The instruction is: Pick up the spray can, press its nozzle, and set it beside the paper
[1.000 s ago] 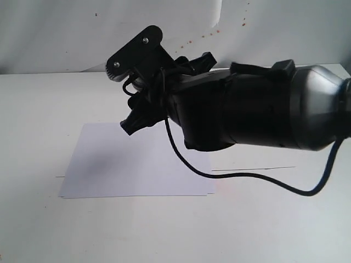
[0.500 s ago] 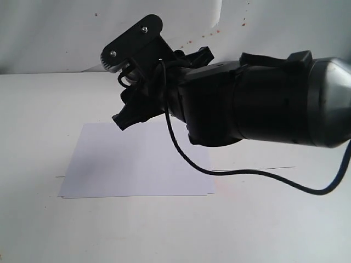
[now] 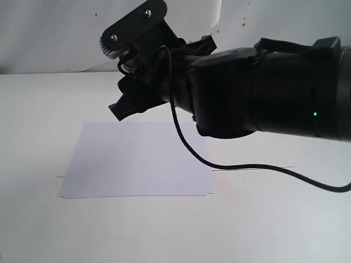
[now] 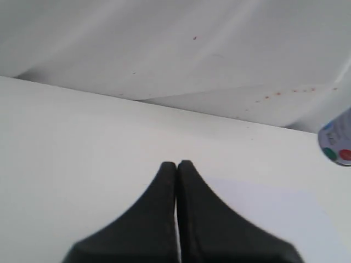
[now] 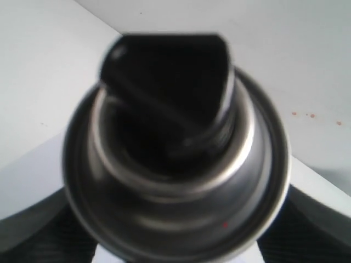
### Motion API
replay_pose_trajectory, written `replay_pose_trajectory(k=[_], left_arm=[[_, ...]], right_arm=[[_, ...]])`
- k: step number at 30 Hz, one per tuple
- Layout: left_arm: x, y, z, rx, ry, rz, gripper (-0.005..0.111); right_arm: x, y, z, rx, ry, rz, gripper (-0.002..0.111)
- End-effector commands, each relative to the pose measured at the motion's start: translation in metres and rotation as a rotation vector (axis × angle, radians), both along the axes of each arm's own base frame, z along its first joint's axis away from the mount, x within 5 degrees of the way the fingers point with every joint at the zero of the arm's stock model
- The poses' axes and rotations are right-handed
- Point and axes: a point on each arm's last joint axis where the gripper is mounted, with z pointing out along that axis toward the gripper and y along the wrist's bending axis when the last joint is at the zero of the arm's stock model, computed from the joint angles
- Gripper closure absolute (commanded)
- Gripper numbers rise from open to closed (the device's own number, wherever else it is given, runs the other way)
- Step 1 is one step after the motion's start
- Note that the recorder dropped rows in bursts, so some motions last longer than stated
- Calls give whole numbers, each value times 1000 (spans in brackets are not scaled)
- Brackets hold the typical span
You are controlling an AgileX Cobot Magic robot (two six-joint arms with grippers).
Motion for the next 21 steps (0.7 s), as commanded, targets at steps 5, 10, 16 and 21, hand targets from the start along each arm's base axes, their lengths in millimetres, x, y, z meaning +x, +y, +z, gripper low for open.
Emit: replay_pose_trajectory(k=[5, 10, 16, 21], left_arm=[[-12, -9, 10, 59, -142, -121, 107], [-9, 8, 2, 94, -205, 74, 107], [-10, 10, -22, 102, -135, 99, 107], [-10, 6, -30, 99, -88, 51, 107]], right_arm=[[-8, 7, 17, 71, -28, 110, 108], [-11, 13, 17, 113, -13, 176, 108], [-13, 17, 18, 130, -7, 216, 108], [-13, 17, 18, 130, -7, 216, 108]])
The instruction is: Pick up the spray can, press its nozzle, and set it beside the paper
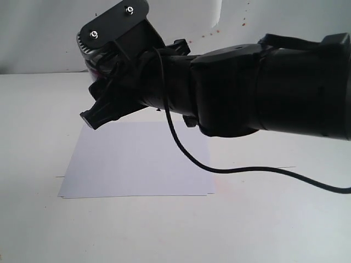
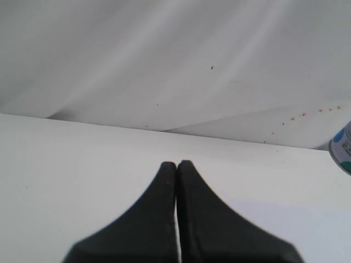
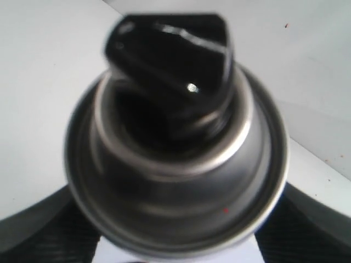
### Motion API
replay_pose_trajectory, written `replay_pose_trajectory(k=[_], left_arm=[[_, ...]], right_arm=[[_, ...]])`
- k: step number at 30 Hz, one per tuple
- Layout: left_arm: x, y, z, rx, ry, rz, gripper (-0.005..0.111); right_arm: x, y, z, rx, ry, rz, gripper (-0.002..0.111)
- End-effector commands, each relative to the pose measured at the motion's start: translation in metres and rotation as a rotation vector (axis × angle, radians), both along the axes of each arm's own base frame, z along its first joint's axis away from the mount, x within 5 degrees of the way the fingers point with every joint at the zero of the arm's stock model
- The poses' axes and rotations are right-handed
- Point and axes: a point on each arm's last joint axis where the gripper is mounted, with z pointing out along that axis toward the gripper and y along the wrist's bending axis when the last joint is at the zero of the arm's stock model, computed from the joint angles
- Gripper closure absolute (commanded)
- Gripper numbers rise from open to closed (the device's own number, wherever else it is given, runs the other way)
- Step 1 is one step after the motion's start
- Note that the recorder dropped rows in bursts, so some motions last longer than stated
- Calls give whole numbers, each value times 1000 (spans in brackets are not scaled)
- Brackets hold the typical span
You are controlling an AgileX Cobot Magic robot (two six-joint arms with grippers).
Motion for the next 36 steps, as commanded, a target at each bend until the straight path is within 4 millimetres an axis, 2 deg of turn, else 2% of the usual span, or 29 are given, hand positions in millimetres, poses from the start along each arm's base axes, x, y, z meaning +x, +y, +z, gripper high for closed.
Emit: replay_pose_trajectory(k=[1, 19, 27, 36], left_arm=[[-1, -3, -5, -8, 31, -28, 107], [-1, -2, -5, -1, 28, -26, 107], [-1, -2, -5, -1, 28, -26, 107], [-1, -2, -5, -1, 28, -26, 107]], right_arm=[[-3, -1, 11, 13, -32, 21, 108], [-4, -1, 11, 44, -9, 3, 108], [-8, -7, -5, 15, 30, -3, 108], [-8, -7, -5, 15, 33, -4, 108]])
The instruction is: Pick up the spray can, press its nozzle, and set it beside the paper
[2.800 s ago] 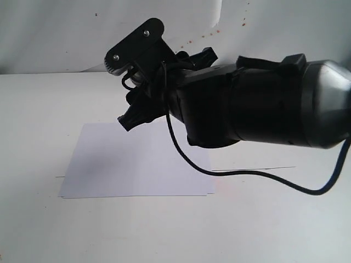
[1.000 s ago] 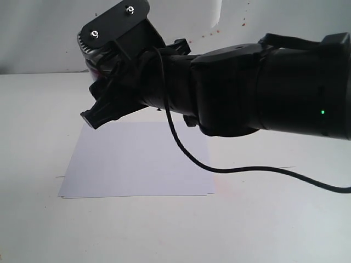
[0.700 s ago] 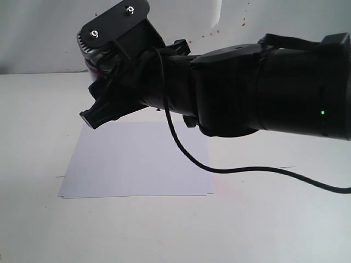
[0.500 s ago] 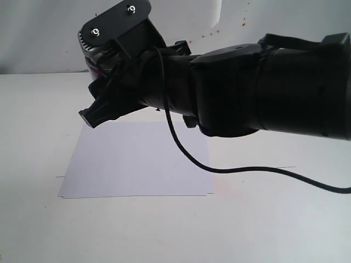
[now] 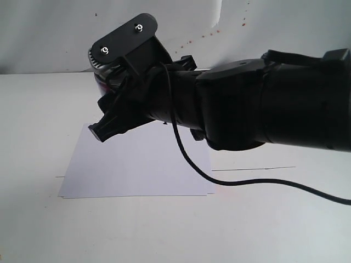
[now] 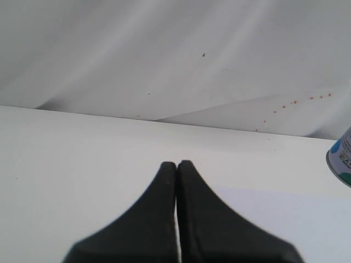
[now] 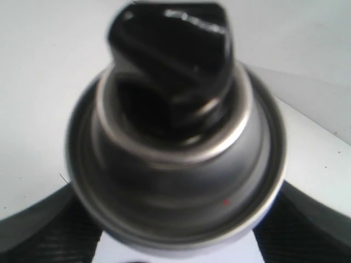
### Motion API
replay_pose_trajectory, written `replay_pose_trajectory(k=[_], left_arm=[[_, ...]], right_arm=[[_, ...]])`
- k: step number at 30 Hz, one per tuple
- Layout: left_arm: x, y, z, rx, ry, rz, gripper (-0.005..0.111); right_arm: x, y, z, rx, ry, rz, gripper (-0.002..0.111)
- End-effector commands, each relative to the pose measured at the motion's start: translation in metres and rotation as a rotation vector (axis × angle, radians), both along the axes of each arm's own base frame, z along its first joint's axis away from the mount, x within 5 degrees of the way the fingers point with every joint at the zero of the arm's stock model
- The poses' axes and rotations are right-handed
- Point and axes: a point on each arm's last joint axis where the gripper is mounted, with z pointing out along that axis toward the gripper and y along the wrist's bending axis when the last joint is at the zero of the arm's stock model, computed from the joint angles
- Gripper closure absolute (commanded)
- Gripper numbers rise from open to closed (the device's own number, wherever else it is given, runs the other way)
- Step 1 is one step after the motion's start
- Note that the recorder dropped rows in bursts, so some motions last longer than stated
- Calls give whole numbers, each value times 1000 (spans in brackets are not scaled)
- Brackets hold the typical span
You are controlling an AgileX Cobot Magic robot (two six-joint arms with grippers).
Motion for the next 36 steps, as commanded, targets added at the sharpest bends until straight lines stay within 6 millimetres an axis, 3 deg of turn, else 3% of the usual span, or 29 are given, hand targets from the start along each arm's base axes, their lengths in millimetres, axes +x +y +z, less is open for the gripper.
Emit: replay_pose_trajectory(k=[1, 21, 36], left_arm=[[-1, 0, -1, 1, 1, 0, 107], [-1, 0, -1, 1, 1, 0, 107], [-1, 0, -1, 3, 1, 0, 107]], right_arm=[[-2, -1, 11, 13, -29, 17, 108], [0, -4, 10, -4, -47, -20, 108], [7, -17, -1, 167, -39, -32, 108]])
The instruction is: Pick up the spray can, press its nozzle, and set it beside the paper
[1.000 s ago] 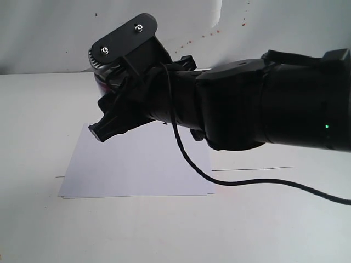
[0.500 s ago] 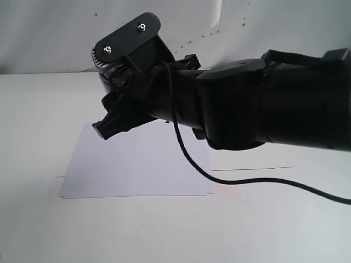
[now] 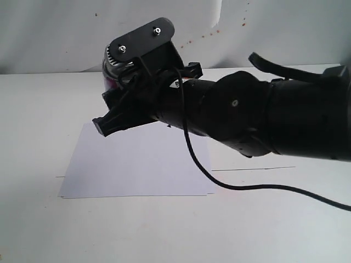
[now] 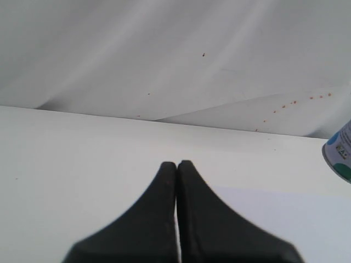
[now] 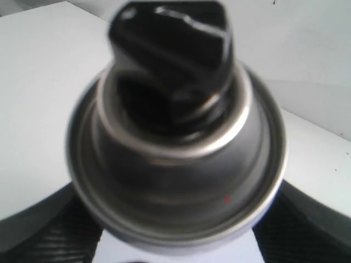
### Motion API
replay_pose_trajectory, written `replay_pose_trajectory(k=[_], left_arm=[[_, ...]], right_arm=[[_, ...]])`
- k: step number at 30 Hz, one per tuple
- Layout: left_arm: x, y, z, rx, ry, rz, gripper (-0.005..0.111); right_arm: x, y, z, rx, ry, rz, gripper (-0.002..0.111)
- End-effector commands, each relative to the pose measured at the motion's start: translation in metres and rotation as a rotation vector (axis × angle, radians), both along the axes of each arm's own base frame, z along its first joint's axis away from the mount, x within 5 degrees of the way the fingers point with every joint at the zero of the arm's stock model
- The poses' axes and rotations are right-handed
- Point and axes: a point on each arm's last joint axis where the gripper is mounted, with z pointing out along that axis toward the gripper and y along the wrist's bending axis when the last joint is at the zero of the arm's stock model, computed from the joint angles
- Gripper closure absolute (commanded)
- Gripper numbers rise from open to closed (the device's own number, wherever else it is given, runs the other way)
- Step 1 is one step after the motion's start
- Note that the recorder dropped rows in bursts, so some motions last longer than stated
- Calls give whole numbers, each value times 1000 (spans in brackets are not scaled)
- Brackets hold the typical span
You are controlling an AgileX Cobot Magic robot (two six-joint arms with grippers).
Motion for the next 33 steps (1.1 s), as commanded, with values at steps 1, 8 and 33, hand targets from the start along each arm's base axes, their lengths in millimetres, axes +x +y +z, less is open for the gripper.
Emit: replay_pose_trajectory(k=[1, 8, 33], left_arm=[[-1, 0, -1, 3, 1, 0, 107], [-1, 0, -1, 3, 1, 0, 107], [-1, 0, -1, 3, 1, 0, 107]], right_arm=[[5, -10, 11, 55, -19, 0, 108], [14, -29, 21, 144, 4, -53, 108], [8, -114, 16, 146, 26, -239, 108]])
